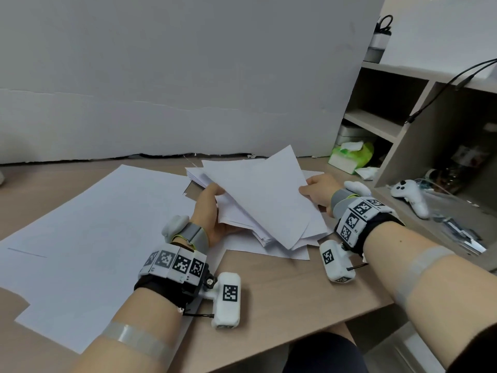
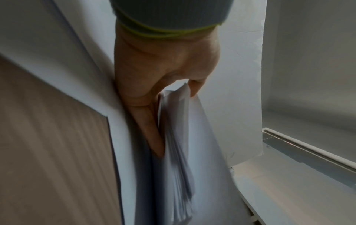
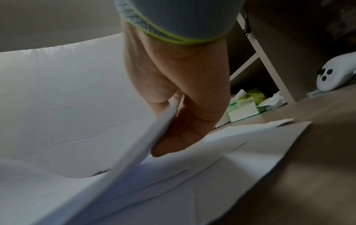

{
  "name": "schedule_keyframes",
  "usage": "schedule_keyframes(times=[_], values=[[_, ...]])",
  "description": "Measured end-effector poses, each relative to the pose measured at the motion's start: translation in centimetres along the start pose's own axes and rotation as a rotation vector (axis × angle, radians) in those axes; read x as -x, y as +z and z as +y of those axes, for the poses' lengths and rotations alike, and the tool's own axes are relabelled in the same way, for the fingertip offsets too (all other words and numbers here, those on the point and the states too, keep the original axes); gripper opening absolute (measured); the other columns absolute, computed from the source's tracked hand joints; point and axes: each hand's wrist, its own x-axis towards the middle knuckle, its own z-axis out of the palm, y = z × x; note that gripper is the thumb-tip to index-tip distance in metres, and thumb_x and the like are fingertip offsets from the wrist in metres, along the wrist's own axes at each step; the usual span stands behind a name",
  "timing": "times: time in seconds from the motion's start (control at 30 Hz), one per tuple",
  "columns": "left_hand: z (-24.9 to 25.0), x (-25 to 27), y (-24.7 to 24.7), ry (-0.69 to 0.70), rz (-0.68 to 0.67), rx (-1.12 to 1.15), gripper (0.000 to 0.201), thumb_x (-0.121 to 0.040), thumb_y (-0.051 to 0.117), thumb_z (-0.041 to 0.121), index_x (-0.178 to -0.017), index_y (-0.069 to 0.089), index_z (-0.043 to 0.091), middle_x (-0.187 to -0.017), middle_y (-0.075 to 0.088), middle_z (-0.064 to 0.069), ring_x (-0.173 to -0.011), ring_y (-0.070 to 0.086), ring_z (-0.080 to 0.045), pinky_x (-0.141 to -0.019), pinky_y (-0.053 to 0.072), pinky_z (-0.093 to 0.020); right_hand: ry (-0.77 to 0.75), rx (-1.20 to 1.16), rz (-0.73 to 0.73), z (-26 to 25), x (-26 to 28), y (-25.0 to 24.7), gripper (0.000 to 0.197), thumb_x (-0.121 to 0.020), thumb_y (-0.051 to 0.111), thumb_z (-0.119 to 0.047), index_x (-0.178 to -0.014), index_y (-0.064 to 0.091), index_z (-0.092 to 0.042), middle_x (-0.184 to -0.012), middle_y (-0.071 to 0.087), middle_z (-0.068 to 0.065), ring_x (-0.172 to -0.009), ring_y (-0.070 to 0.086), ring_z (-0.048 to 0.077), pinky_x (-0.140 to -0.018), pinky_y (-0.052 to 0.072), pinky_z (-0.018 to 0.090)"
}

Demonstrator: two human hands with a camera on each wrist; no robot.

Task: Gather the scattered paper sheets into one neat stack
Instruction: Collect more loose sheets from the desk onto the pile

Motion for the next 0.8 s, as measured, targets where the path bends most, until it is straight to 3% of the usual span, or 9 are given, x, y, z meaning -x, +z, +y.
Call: schedule_keyframes(times=[0.1,0.17,0.27,0.37,0.5,0.57,0.63,0.7,0.8], values=[[0.2,0.2,-0.1,-0.013,-0.051,0.009,0.055,-0.087,0.052,0.039,-0.133,0.057,0.011,-0.115,0.069,-0.019,-0.095,0.069,-0.038,-0.071,0.059,-0.052,-0.018,-0.043,-0.068,0.2,0.1,0.4,0.016,-0.091,0.060,-0.011,-0.100,0.070,-0.002,-0.093,0.070,0.017,-0.079,0.065,0.030,-0.075,0.058,0.044],[0.3,0.1,-0.3,-0.030,-0.089,-0.013,0.057,-0.087,0.057,0.047,-0.135,0.058,0.016,-0.124,0.069,-0.017,-0.104,0.069,-0.038,-0.075,0.059,-0.050,-0.016,-0.066,-0.106,0.4,0.4,0.4,0.017,-0.093,0.062,-0.013,-0.101,0.069,-0.001,-0.098,0.071,0.018,-0.082,0.066,0.029,-0.085,0.057,0.048],[0.2,0.2,-0.2,-0.033,-0.146,-0.057,0.058,-0.087,0.061,0.056,-0.134,0.060,0.021,-0.122,0.071,-0.012,-0.110,0.069,-0.036,-0.095,0.054,-0.054,0.005,-0.086,-0.140,0.6,0.5,0.2,0.020,-0.095,0.060,-0.022,-0.091,0.067,-0.004,-0.100,0.070,0.021,-0.084,0.065,0.029,-0.091,0.055,0.049],[0.4,0.9,0.2,-0.044,-0.223,-0.110,0.055,-0.091,0.058,0.058,-0.130,0.063,0.019,-0.123,0.072,-0.008,-0.113,0.068,-0.031,-0.098,0.052,-0.050,0.034,-0.036,-0.084,0.9,0.0,0.1,0.038,-0.091,0.060,-0.034,-0.100,0.067,0.002,-0.107,0.071,0.025,-0.093,0.069,0.037,-0.092,0.053,0.048],[0.2,0.9,0.3,-0.036,-0.182,-0.163,0.044,-0.096,0.062,0.036,-0.130,0.063,0.009,-0.121,0.072,-0.013,-0.107,0.070,-0.032,-0.079,0.061,-0.044,0.077,-0.046,-0.017,0.9,-0.1,0.1,0.045,-0.090,0.061,-0.038,-0.108,0.066,0.003,-0.104,0.072,0.023,-0.090,0.070,0.037,-0.086,0.054,0.042],[-0.1,0.2,0.0,-0.029,-0.085,-0.181,0.035,-0.098,0.058,0.016,-0.128,0.061,-0.001,-0.113,0.073,-0.017,-0.091,0.073,-0.032,-0.064,0.061,-0.037,0.072,-0.028,-0.029,0.8,-0.1,0.3,0.047,-0.092,0.059,-0.041,-0.104,0.065,0.004,-0.095,0.071,0.021,-0.085,0.069,0.036,-0.082,0.054,0.041],[-0.2,-0.1,-0.2,-0.025,-0.024,-0.226,0.026,-0.098,0.054,0.003,-0.121,0.061,-0.005,-0.103,0.072,-0.018,-0.080,0.072,-0.030,-0.057,0.060,-0.034,0.056,-0.001,-0.041,0.7,-0.1,0.4,0.046,-0.094,0.057,-0.042,-0.102,0.065,0.002,-0.087,0.066,0.019,-0.080,0.065,0.034,-0.076,0.051,0.037],[-0.2,-0.3,-0.2,-0.024,0.007,-0.277,0.022,-0.095,0.053,-0.003,-0.115,0.060,-0.007,-0.103,0.070,-0.021,-0.082,0.070,-0.033,-0.068,0.062,-0.040,0.042,0.037,-0.058,0.7,-0.1,0.4,0.044,-0.096,0.054,-0.042,-0.099,0.066,0.000,-0.083,0.062,0.017,-0.077,0.060,0.032,-0.072,0.046,0.034],[-0.1,-0.2,-0.4,-0.033,0.036,-0.345,0.026,-0.086,0.056,-0.010,-0.112,0.059,-0.011,-0.111,0.065,-0.026,-0.097,0.067,-0.041,-0.096,0.049,-0.059,0.035,0.059,-0.070,0.4,0.3,0.3,0.041,-0.098,0.052,-0.042,-0.075,0.052,-0.008,-0.066,0.052,0.010,-0.061,0.050,0.025,-0.061,0.037,0.028]])
